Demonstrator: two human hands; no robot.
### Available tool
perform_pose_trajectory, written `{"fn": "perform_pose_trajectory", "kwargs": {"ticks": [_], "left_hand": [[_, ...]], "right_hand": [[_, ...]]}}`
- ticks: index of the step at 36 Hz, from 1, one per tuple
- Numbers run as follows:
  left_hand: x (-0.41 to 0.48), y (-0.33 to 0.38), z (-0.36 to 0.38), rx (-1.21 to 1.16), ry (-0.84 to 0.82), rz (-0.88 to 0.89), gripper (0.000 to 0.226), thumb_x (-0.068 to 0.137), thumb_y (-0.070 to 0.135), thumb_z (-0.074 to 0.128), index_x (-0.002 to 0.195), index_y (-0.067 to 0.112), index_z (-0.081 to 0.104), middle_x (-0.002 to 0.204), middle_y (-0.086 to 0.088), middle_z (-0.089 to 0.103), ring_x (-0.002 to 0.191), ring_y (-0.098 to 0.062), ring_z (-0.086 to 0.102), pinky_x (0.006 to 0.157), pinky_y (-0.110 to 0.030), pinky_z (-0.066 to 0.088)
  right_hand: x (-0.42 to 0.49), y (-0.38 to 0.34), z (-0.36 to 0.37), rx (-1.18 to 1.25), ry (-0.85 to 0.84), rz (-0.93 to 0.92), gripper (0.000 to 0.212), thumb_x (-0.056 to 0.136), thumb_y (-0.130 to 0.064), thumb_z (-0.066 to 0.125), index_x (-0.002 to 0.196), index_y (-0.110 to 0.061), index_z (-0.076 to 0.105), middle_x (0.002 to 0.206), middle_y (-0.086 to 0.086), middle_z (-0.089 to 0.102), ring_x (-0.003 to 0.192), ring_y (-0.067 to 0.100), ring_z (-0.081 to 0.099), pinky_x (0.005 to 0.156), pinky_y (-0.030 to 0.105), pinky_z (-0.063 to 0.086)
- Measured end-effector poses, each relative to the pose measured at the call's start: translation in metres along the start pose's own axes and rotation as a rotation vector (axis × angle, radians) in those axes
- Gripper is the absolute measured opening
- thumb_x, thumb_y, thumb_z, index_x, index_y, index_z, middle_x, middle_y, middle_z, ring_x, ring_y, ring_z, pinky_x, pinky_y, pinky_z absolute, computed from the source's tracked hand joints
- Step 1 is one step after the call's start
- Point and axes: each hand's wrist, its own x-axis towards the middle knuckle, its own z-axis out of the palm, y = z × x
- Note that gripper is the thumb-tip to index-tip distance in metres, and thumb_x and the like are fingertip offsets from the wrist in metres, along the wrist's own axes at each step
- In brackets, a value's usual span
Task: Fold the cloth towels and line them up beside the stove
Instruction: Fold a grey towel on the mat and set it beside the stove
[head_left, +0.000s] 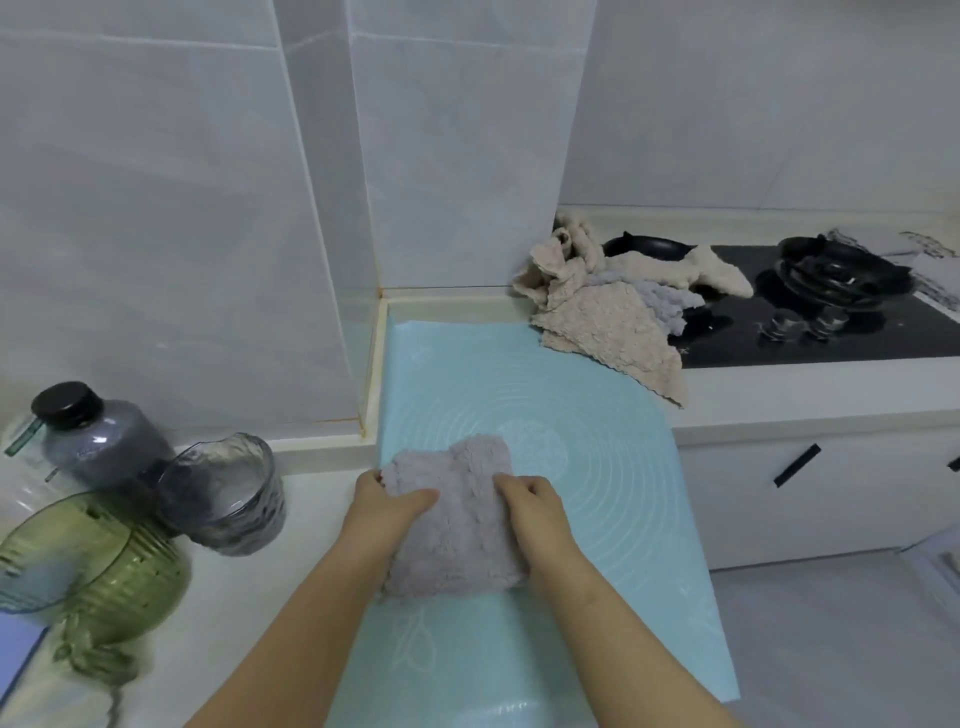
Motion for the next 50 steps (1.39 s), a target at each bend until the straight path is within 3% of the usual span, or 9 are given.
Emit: {"fn": "perform_pose_trajectory", "kwargs": {"ticks": [5,10,14,19,24,30,34,38,50], "left_hand": [[-0.009,0.008,0.016,-0.060,-0.103,0.059,0.065,0.090,0.016,0.059,0.144,0.020,0.023,0.132,-0.012,0.048,0.096,-0.026,0.054,0.076,-0.034,0.048],[-0.018,0.024,0.050,-0.037,-0.221,0.123,0.056,0.095,0.020,0.050,0.142,0.037,0.025,0.131,-0.002,0.043,0.097,-0.023,0.055,0.065,-0.028,0.050],[-0.024,0.031,0.092,0.025,-0.403,0.183,0.055,0.088,0.020,0.062,0.132,0.044,0.037,0.134,0.001,0.043,0.109,-0.020,0.056,0.082,-0.032,0.054],[-0.033,0.041,0.173,0.124,-0.509,0.211,0.026,0.085,0.006,0.064,0.101,0.026,0.062,0.120,-0.006,0.057,0.090,-0.017,0.062,0.063,-0.021,0.054],[-0.043,0.048,0.286,0.148,-0.498,0.253,0.018,0.088,0.008,0.060,0.098,0.023,0.063,0.115,-0.007,0.059,0.080,-0.016,0.061,0.062,-0.022,0.052],[-0.069,0.067,0.433,0.112,-0.496,0.268,0.021,0.093,0.007,0.050,0.101,0.024,0.058,0.093,0.001,0.057,0.070,-0.013,0.054,0.041,-0.013,0.041],[-0.081,0.081,0.512,0.075,-0.535,0.208,0.021,0.093,0.011,0.053,0.103,0.029,0.057,0.100,-0.002,0.061,0.078,-0.016,0.059,0.057,-0.025,0.045],[-0.086,0.095,0.575,0.064,-0.616,0.170,0.029,0.087,0.008,0.061,0.108,0.027,0.054,0.103,-0.001,0.059,0.081,-0.016,0.060,0.058,-0.026,0.046],[-0.023,0.145,0.770,0.081,-0.715,0.217,0.038,0.086,-0.002,0.059,0.114,0.024,0.052,0.104,-0.001,0.058,0.086,-0.018,0.059,0.060,-0.025,0.047]], "right_hand": [[-0.003,-0.003,-0.028,0.261,-0.082,0.169,0.033,0.091,-0.031,0.052,0.104,-0.005,0.067,0.099,0.013,0.071,0.090,0.027,0.068,0.071,0.031,0.055],[-0.007,-0.003,-0.069,0.403,-0.185,0.210,0.033,0.091,-0.035,0.054,0.105,-0.009,0.070,0.099,0.012,0.073,0.095,0.027,0.067,0.080,0.035,0.055],[-0.006,0.002,-0.117,0.411,-0.194,0.113,0.031,0.095,-0.030,0.047,0.107,-0.009,0.067,0.103,0.012,0.072,0.099,0.027,0.067,0.084,0.037,0.053],[-0.002,0.011,-0.198,0.336,0.036,-0.016,0.022,0.096,-0.022,0.050,0.109,-0.007,0.059,0.097,0.008,0.068,0.085,0.020,0.066,0.065,0.029,0.055],[0.008,0.023,-0.304,0.332,0.196,-0.038,0.022,0.096,-0.020,0.050,0.108,-0.002,0.056,0.089,0.006,0.065,0.074,0.016,0.063,0.046,0.018,0.050],[0.019,0.033,-0.446,0.366,0.267,-0.056,0.030,0.095,-0.023,0.051,0.116,-0.002,0.053,0.104,0.013,0.065,0.090,0.023,0.065,0.067,0.030,0.055],[0.023,0.033,-0.526,0.391,0.284,-0.075,0.029,0.091,-0.019,0.056,0.118,-0.008,0.050,0.106,0.010,0.064,0.089,0.021,0.064,0.065,0.028,0.053],[0.036,0.032,-0.589,0.410,0.317,-0.091,0.025,0.090,-0.013,0.055,0.114,-0.013,0.050,0.099,0.004,0.062,0.082,0.014,0.061,0.055,0.022,0.049],[0.134,0.016,-0.754,0.478,0.429,-0.097,0.023,0.087,-0.008,0.054,0.108,-0.015,0.052,0.102,0.009,0.063,0.083,0.021,0.063,0.063,0.030,0.051]]}}
